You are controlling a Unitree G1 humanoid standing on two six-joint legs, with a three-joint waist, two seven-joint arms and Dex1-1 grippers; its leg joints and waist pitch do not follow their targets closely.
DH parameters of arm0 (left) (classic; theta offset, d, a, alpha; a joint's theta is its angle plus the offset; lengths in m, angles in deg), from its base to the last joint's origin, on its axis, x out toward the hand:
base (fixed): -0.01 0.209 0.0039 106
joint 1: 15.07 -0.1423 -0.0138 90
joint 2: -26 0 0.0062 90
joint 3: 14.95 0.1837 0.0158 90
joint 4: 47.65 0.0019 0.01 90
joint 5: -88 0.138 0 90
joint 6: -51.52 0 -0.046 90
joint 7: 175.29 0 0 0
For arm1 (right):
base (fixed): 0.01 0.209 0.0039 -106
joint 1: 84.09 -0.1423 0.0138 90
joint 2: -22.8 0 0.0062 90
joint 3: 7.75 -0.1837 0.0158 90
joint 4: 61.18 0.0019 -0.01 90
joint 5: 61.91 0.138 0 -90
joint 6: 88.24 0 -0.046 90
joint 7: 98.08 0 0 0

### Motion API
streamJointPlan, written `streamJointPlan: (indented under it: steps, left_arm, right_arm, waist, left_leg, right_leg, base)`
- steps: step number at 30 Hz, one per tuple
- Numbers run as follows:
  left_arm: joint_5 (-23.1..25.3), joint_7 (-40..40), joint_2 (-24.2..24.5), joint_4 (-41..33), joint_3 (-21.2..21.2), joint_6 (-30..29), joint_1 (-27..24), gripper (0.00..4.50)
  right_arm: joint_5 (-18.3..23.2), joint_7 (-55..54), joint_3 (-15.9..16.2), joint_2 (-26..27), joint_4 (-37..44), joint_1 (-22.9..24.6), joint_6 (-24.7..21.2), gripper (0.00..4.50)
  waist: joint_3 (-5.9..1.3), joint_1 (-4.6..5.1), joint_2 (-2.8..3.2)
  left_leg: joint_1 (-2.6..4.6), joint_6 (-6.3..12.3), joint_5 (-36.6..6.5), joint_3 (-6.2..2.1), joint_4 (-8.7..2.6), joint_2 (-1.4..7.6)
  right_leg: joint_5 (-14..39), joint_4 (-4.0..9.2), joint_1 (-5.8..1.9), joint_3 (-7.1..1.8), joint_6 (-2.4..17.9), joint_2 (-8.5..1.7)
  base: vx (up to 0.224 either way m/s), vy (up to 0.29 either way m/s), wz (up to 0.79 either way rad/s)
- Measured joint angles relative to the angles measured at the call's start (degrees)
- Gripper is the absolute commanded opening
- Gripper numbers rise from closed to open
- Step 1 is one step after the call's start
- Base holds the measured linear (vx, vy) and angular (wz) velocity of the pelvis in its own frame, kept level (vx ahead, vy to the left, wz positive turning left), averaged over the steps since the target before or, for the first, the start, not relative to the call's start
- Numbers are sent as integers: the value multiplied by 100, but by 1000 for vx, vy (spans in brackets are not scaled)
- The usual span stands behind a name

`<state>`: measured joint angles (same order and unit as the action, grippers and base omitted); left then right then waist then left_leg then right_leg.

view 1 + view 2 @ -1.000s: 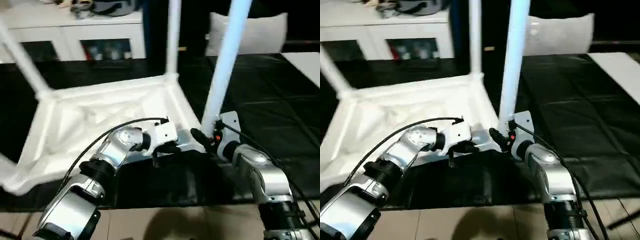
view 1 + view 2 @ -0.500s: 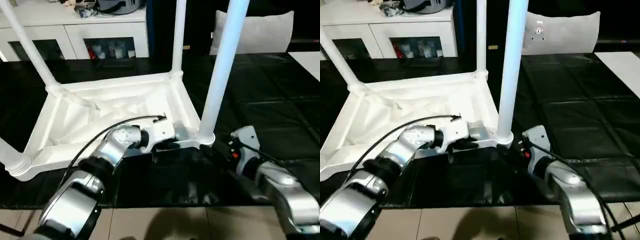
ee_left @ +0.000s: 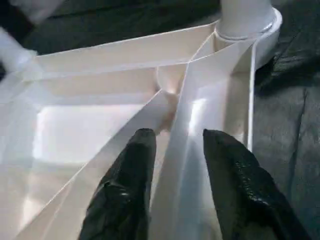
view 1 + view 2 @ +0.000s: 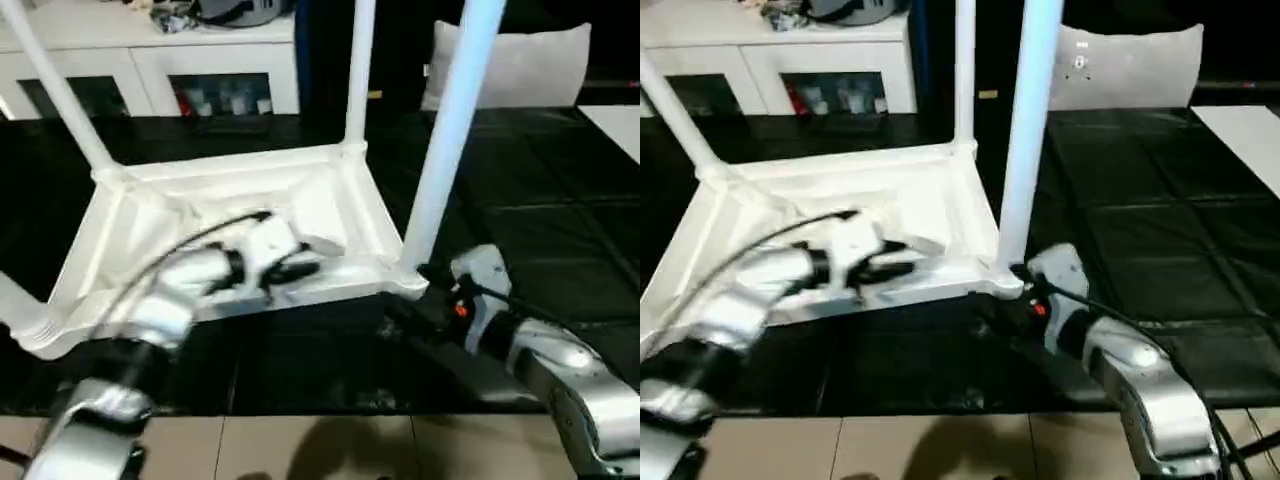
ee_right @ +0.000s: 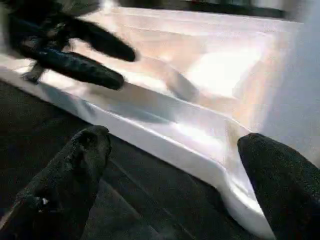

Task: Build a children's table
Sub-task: Rotate leg to tighten, then rotate table base

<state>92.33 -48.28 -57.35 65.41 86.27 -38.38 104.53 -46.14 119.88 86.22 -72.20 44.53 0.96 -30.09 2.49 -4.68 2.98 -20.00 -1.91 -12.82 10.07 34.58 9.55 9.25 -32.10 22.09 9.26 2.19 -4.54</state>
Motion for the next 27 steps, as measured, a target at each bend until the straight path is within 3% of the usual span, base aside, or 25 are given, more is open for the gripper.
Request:
streamJointPlan:
  steps: [5, 16, 27]
  left_arm:
    - [-27, -285, 474, -815, -20, -625, -372, 189]
    - [59, -609, 1268, -2007, 25, -1684, -985, 189]
    - [244, -374, 1420, -2296, 107, -1893, -1201, 189]
  right_arm:
    - [-185, 23, 350, 91, -298, -414, 155, 450]
    - [-758, -501, 834, 919, -1973, -1494, 997, 450]
    - [-994, -1653, 564, 1559, -3279, -2010, 1528, 450]
  waist:
    - [22, -20, -51]
    - [30, 0, -68]
    - [27, -12, -101]
  left_leg:
    - [1, 0, 0, 4, 0, -2]
    - [-4, -62, 19, 38, 4, -3]
    - [1, -87, 46, 30, 5, 1]
  right_leg:
    - [-2, -4, 5, -14, 3, 2]
    - [-3, -92, 78, -61, 35, 4]
    - [-9, -102, 76, -66, 51, 15]
  base:
    - [0, 0, 0]
    - [0, 0, 0]
    - [0, 0, 0]
